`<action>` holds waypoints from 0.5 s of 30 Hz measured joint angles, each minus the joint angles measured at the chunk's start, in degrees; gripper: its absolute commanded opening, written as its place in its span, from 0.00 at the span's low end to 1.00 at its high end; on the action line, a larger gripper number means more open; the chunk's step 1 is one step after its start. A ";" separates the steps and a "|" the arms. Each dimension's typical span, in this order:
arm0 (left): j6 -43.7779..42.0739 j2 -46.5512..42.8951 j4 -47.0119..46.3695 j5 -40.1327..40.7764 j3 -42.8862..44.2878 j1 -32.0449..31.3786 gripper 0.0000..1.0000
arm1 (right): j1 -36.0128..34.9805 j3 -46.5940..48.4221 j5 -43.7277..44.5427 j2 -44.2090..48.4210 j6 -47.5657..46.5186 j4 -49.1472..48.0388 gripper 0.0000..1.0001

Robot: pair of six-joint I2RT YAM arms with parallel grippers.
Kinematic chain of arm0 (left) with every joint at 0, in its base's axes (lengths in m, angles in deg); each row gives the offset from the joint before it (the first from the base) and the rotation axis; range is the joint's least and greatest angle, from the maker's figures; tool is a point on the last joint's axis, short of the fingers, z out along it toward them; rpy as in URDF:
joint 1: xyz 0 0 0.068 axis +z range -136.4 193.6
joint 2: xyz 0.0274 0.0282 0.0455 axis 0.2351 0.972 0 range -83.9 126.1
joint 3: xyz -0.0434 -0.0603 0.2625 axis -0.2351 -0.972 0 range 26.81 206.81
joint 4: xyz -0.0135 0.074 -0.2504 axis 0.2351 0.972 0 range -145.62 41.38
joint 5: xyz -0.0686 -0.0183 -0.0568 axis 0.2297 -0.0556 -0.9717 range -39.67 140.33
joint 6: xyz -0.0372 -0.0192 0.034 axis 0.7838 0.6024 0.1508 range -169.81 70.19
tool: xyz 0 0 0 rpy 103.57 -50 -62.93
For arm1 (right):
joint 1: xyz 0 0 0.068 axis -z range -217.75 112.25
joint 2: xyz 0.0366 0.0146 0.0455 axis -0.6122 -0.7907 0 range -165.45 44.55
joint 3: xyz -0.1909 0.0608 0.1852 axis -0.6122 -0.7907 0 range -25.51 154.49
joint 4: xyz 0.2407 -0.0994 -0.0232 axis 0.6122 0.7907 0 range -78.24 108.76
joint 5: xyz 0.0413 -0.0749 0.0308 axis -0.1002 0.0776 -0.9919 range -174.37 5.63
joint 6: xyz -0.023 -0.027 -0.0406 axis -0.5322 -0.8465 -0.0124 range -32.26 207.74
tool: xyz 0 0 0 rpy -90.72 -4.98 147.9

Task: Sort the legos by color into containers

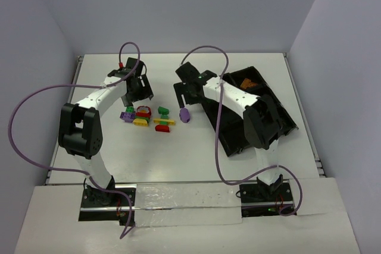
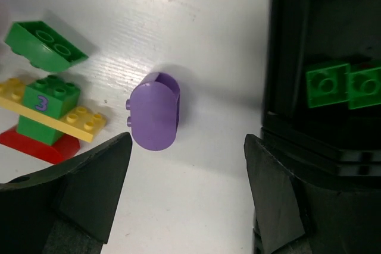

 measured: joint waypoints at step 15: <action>1.17 -3.67 -0.28 1.33 -2.63 0.00 0.94 | -0.54 -0.33 -4.48 -6.78 4.04 -2.57 0.83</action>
